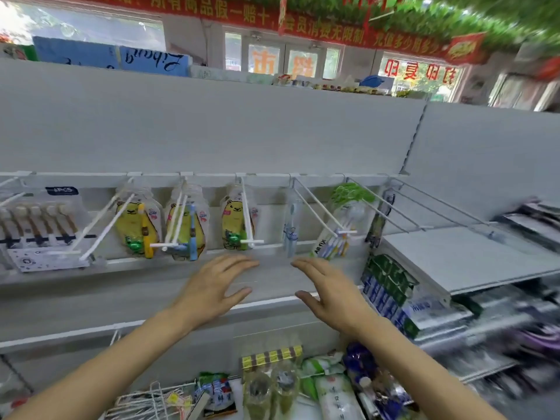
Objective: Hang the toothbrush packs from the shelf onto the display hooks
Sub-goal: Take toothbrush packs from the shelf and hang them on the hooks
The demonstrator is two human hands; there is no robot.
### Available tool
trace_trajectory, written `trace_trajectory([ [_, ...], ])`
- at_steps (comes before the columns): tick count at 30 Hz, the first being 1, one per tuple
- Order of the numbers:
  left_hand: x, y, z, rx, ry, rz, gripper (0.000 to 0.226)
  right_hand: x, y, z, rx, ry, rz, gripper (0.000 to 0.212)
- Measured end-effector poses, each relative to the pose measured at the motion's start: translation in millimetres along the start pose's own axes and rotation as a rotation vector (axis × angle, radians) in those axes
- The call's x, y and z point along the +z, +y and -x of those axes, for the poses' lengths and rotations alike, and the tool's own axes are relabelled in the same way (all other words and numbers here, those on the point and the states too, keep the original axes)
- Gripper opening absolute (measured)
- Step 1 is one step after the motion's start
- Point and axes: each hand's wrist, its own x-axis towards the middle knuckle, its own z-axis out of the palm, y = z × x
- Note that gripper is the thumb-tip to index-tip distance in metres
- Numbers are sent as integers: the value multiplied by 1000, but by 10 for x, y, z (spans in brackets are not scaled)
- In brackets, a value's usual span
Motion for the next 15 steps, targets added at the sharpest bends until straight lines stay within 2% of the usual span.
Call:
trace_trajectory([
  [9, 626, 1384, -849, 254, -5, 65, 45, -663, 1207, 1106, -5, 83, 117, 58],
  [15, 1134, 2490, -1523, 315, 23, 88, 43, -1215, 2207, 1849, 16, 66, 183, 57],
])
